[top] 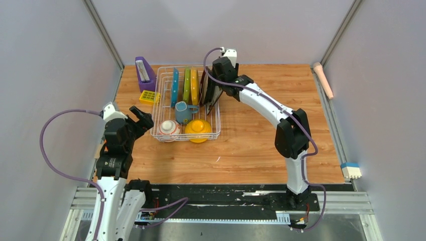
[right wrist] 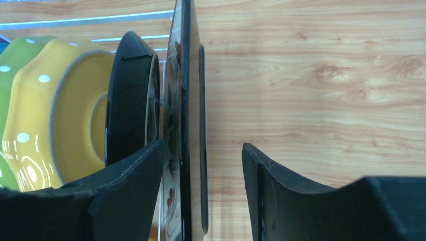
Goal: Unload the mixed dishes from the dish rack
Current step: Pick up the plate from the dish rack.
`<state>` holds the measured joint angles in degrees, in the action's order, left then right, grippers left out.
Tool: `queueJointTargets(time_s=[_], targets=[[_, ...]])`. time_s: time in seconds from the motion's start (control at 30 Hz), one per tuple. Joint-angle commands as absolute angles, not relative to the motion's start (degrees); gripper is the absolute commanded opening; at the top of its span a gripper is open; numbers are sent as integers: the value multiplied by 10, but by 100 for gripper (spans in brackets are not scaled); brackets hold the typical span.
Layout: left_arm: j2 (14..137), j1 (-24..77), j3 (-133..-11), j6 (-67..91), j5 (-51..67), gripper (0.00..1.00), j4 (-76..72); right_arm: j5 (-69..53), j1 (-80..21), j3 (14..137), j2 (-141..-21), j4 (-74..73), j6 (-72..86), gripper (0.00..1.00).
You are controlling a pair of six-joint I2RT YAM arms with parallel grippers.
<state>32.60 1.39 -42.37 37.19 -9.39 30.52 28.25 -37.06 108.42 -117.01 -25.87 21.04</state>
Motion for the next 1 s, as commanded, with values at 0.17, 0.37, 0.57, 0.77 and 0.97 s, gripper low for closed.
queueJointTargets(time_s=[0.17, 0.37, 0.57, 0.77, 0.97], targets=[[329, 11, -423, 380, -106, 100, 300, 257, -387, 1046, -1154, -247, 274, 54], [331, 11, -423, 383, -114, 100, 303, 282, -404, 1028, -1147, -245, 279, 51], [339, 11, -423, 385, -114, 100, 302, 292, -410, 1018, -1124, -242, 278, 46], [344, 11, -425, 385, -114, 100, 306, 280, -413, 1019, -1113, -236, 274, 41], [344, 12, -427, 385, -117, 100, 310, 263, -413, 1023, -1102, -239, 273, 30]])
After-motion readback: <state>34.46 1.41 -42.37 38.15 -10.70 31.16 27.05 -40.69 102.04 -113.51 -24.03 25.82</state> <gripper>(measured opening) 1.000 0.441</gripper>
